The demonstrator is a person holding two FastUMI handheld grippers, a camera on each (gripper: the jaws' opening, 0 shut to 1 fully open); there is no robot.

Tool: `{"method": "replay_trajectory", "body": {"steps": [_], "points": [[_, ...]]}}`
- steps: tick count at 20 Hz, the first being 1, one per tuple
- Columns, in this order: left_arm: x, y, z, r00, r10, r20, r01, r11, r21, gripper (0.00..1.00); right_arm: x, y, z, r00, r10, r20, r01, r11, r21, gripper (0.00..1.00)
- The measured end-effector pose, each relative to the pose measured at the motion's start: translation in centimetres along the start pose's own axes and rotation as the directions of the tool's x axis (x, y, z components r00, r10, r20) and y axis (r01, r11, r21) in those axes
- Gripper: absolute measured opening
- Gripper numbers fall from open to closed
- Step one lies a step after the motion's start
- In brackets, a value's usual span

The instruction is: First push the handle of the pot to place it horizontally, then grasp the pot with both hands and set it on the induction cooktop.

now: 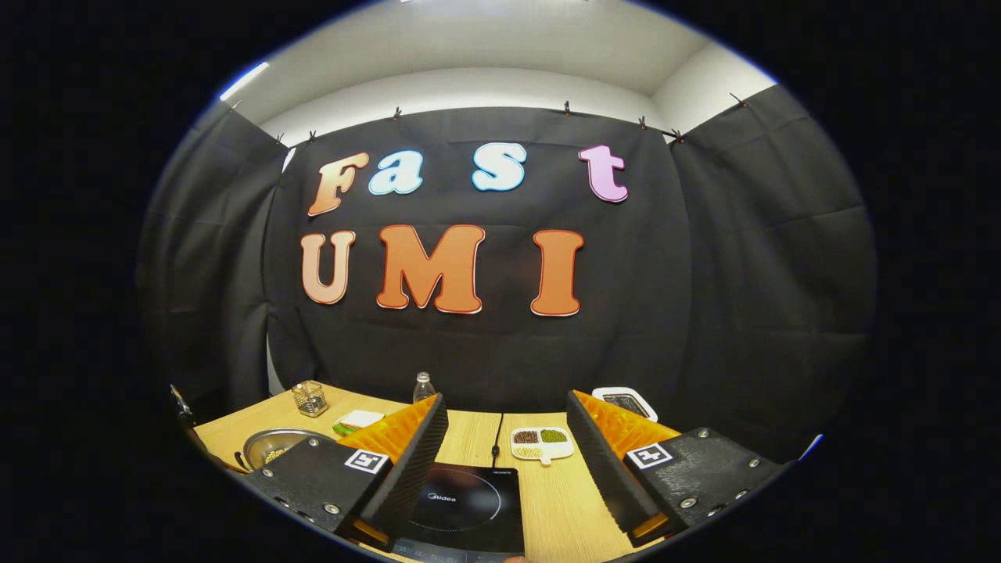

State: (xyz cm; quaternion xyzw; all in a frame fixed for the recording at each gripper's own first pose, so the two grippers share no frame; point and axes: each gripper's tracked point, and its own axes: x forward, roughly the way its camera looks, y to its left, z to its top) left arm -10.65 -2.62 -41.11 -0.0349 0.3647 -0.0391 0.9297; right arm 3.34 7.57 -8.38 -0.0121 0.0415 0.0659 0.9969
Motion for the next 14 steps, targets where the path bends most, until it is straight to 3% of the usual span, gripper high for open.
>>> {"method": "replay_trajectory", "body": {"steps": [9, 14], "points": [[1.9, 2.4, 1.0, 0.999, 0.021, -0.024, -0.024, 0.991, -0.129, 0.02, 3.5, 0.1, -1.6, 0.999, 0.022, -0.035, -0.021, 1.000, 0.013, 0.95], [2.9, 4.7, 1.8, 0.996, 0.088, 0.001, -0.088, 0.989, -0.118, 0.03, 4.1, -0.7, -2.2, 0.999, 0.031, -0.034, -0.030, 0.999, 0.027, 0.95]]}}
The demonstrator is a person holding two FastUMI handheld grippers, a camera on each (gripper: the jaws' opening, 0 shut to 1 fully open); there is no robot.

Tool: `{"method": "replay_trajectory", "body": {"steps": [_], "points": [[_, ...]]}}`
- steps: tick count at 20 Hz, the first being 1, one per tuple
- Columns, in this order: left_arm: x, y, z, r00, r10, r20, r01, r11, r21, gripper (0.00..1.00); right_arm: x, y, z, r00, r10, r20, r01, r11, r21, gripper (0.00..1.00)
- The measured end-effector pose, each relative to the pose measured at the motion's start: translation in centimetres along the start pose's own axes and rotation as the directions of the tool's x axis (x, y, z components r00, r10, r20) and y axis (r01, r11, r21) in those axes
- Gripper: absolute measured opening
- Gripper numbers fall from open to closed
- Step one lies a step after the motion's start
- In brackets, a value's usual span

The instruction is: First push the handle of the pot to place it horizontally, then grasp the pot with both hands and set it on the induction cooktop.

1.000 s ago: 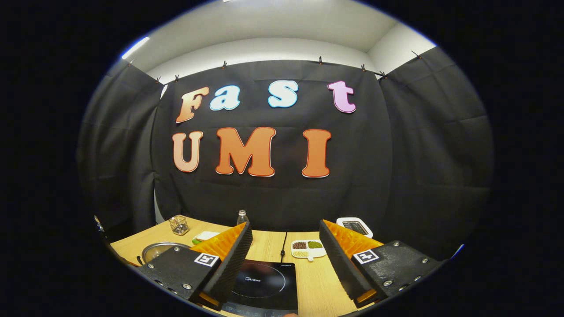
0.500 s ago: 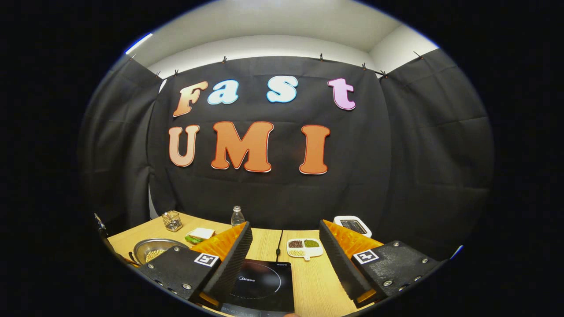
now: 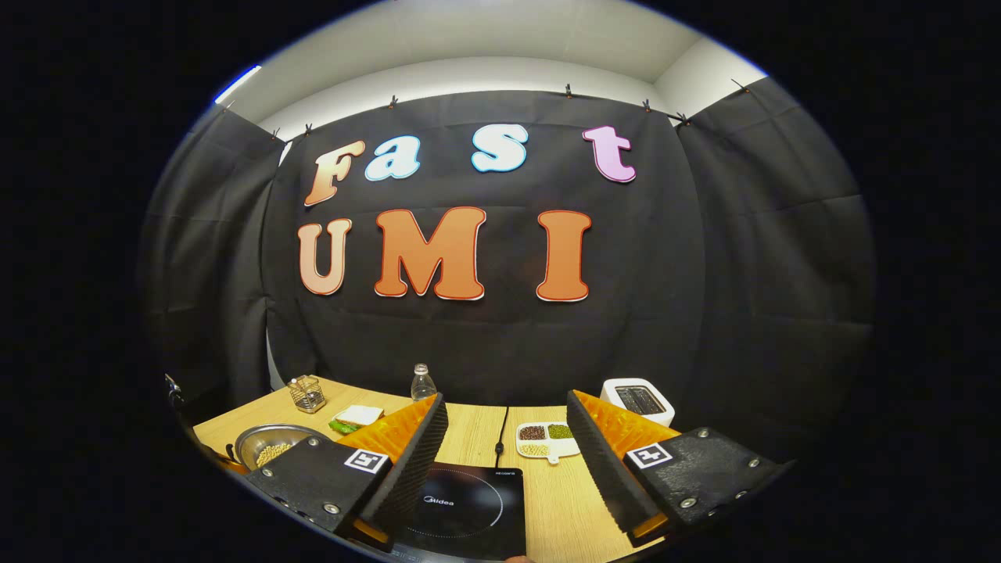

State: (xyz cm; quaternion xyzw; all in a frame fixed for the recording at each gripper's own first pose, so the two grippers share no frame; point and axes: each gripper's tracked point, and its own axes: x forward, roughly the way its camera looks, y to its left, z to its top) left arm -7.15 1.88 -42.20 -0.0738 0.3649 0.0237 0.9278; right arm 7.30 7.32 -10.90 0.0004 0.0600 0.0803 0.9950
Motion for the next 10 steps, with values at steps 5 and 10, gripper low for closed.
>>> {"method": "replay_trajectory", "body": {"steps": [5, 10], "points": [[1.5, 2.6, 1.3, 0.999, 0.027, 0.018, -0.027, 0.999, 0.017, 0.03, 0.2, -2.7, -0.5, 0.997, -0.080, 0.023, 0.080, 0.997, -0.023, 0.95], [3.4, 4.5, 2.6, 0.999, 0.032, 0.035, -0.034, 0.998, 0.061, 0.03, -0.6, -3.9, -0.7, 0.993, -0.113, 0.029, 0.114, 0.993, -0.021, 0.95]]}}
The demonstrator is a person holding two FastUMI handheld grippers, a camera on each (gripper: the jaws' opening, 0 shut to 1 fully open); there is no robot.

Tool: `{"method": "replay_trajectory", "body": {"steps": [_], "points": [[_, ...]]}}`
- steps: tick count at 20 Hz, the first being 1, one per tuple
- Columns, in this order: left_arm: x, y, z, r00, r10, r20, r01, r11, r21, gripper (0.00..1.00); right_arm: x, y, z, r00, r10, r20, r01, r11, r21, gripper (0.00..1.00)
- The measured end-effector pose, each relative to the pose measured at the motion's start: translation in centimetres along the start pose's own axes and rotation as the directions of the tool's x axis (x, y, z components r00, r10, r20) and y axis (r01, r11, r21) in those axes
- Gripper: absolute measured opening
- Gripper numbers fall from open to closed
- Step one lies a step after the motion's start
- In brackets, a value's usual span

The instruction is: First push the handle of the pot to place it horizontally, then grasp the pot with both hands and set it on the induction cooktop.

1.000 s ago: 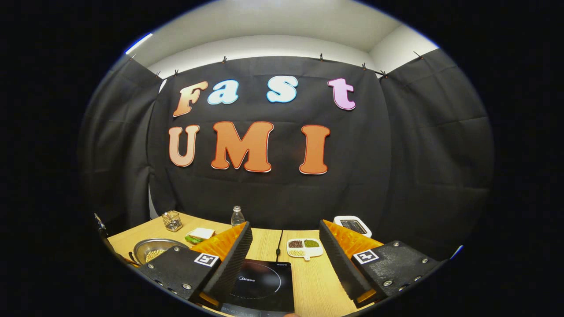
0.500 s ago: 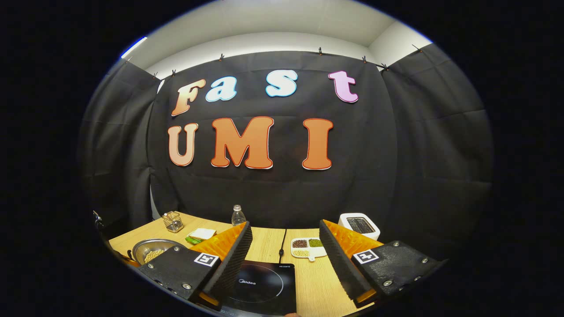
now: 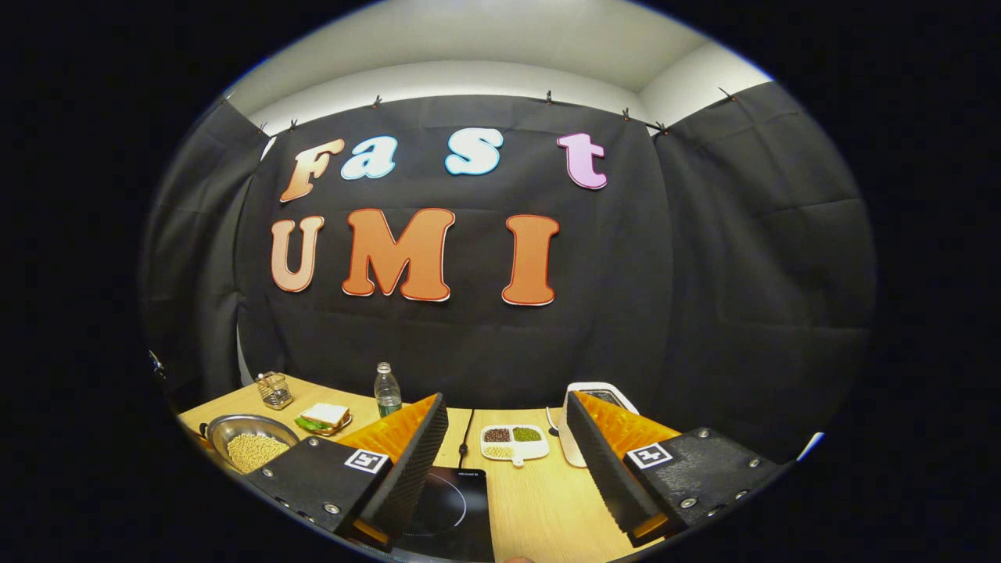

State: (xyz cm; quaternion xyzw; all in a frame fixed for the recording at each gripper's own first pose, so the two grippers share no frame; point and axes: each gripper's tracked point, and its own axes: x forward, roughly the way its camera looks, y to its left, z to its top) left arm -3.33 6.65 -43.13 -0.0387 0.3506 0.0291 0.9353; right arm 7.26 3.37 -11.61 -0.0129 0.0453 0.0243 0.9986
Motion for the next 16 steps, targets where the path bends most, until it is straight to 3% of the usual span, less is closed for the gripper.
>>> {"method": "replay_trajectory", "body": {"steps": [12, 13, 16], "points": [[4.4, 2.8, 2.5, 0.998, -0.052, 0.026, 0.052, 0.999, 0.003, 0.02, 0.0, -1.5, -1.8, 0.997, -0.066, -0.029, 0.067, 0.998, 0.016, 0.95], [4.7, 2.9, 2.7, 0.998, -0.059, 0.027, 0.059, 0.998, -0.003, 0.02, -0.1, -1.6, -1.8, 0.997, -0.071, -0.027, 0.071, 0.997, 0.011, 1.00], [5.5, 3.1, 3.3, 0.997, -0.078, 0.027, 0.078, 0.997, -0.018, 0.02, -0.1, -1.7, -1.7, 0.996, -0.080, -0.026, 0.080, 0.997, 0.012, 0.95]]}}
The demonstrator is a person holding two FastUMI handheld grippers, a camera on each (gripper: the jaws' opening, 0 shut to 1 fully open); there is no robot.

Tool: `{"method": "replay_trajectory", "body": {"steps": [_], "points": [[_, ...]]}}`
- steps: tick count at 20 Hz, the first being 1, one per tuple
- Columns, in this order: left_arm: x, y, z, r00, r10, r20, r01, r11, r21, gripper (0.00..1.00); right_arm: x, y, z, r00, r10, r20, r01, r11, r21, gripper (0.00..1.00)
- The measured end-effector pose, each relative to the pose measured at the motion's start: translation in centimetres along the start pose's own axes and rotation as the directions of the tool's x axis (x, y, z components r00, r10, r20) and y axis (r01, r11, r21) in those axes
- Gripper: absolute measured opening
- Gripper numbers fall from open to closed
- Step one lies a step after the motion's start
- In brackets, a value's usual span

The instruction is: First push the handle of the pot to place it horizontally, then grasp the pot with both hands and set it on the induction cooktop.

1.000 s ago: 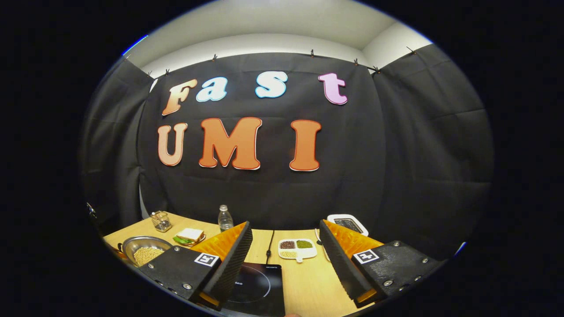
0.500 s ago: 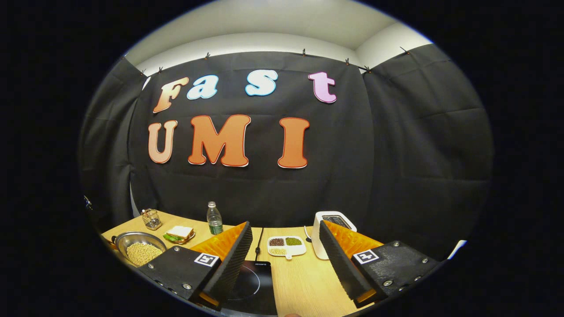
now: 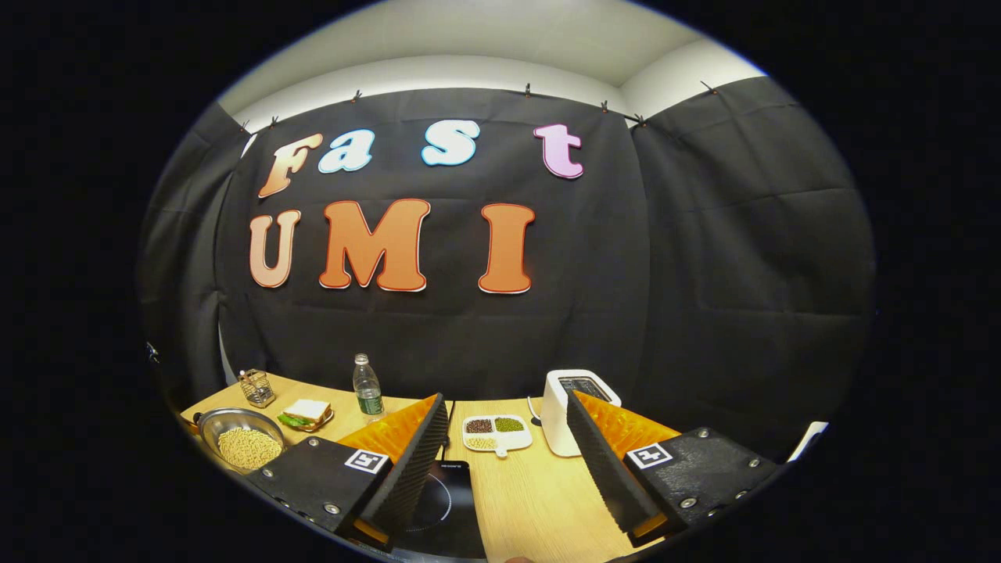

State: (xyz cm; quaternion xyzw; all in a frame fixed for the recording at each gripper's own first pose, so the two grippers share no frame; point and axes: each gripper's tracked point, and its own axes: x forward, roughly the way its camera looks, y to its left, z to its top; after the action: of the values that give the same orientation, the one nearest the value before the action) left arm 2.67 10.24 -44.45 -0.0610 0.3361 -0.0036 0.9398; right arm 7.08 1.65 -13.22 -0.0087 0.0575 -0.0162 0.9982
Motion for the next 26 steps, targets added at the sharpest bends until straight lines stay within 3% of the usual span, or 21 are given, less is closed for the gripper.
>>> {"method": "replay_trajectory", "body": {"steps": [5, 26], "points": [[0.6, 0.4, 0.3, 1.000, 0.000, 0.005, 0.000, 0.999, 0.035, 0.02, -0.3, -0.2, 0.1, 1.000, -0.017, 0.002, 0.017, 1.000, -0.012, 0.95], [3.8, 1.7, 1.9, 0.999, -0.030, 0.012, 0.030, 0.999, 0.030, 0.02, -1.1, 2.0, -1.3, 0.999, -0.029, -0.020, 0.029, 0.999, -0.028, 0.95]]}}
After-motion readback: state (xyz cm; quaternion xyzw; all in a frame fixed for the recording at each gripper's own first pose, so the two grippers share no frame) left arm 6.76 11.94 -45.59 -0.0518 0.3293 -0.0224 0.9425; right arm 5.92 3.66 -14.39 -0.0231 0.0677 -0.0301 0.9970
